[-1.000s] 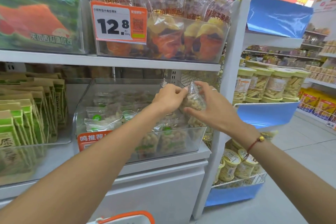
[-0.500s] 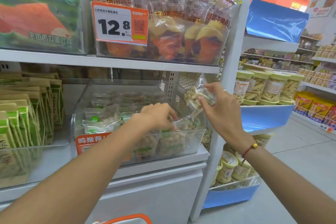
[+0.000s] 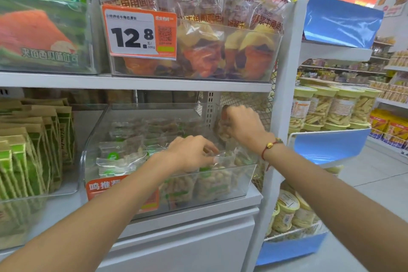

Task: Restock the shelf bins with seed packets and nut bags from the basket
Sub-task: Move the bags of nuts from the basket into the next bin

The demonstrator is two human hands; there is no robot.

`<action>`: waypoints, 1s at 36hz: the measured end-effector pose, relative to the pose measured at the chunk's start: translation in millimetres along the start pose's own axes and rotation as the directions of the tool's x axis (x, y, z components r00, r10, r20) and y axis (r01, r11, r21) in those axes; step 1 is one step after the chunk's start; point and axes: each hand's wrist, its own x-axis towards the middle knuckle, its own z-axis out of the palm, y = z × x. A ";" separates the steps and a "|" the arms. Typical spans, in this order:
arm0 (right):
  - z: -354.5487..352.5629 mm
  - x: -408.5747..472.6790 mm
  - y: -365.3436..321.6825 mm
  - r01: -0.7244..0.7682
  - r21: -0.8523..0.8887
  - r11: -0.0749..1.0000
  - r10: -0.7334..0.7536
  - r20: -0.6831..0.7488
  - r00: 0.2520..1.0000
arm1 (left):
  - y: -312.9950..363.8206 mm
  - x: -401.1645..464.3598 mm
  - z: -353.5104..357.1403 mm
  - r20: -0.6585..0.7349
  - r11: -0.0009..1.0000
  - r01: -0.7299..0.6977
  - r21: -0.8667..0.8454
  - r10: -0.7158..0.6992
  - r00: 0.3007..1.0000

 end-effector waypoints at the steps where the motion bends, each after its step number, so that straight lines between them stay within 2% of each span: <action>1: -4.7 6.9 1.9 -0.001 0.026 1.000 0.000 0.052 0.999 | -1.0 -0.8 0.5 -0.007 1.000 -0.008 0.002 0.008 1.000; 5: -9.2 26.5 0.4 -0.013 0.069 0.998 -0.006 0.269 0.963 | -2.9 -3.8 2.5 -0.039 1.000 -0.022 -0.002 0.022 0.999; 10: 20.6 24.1 -13.1 -0.062 -0.012 0.998 0.063 0.170 0.983 | -5.1 -4.2 4.5 -0.069 0.998 -0.049 0.033 0.051 0.996; 12: 32.7 22.6 -12.1 -0.052 -0.022 0.998 0.055 0.239 0.969 | -7.7 -4.2 6.0 -0.078 0.998 -0.064 0.025 0.066 0.995; 17: 20.5 29.6 -12.8 0.059 0.037 0.998 -0.069 0.553 0.830 | -15.3 -7.9 7.0 -0.163 0.997 -0.043 0.057 0.051 0.985; 20: 7.0 34.8 -13.4 0.105 0.037 0.994 -0.103 0.655 0.749 | -21.0 -9.0 7.3 -0.107 0.991 0.041 0.129 -0.027 0.994; 23: 1.4 31.7 -7.3 0.080 0.068 0.994 -0.105 0.611 0.785 | -20.3 -11.6 7.2 -0.041 0.985 0.068 0.160 -0.062 0.997; 27: -12.7 7.1 3.2 0.107 0.127 0.986 -0.151 0.422 0.894 | -18.3 -19.3 6.9 -0.096 0.978 0.060 0.202 -0.042 0.995; 32: -34.1 -48.6 5.9 0.060 0.218 0.974 -0.109 0.220 0.970 | -17.1 -53.7 9.2 -0.327 0.983 -0.001 0.184 0.062 0.943; 36: -49.5 -101.2 -18.2 0.074 0.350 0.934 -0.152 0.198 0.968 | -15.2 -107.7 17.5 -0.490 0.990 -0.094 0.102 0.132 0.862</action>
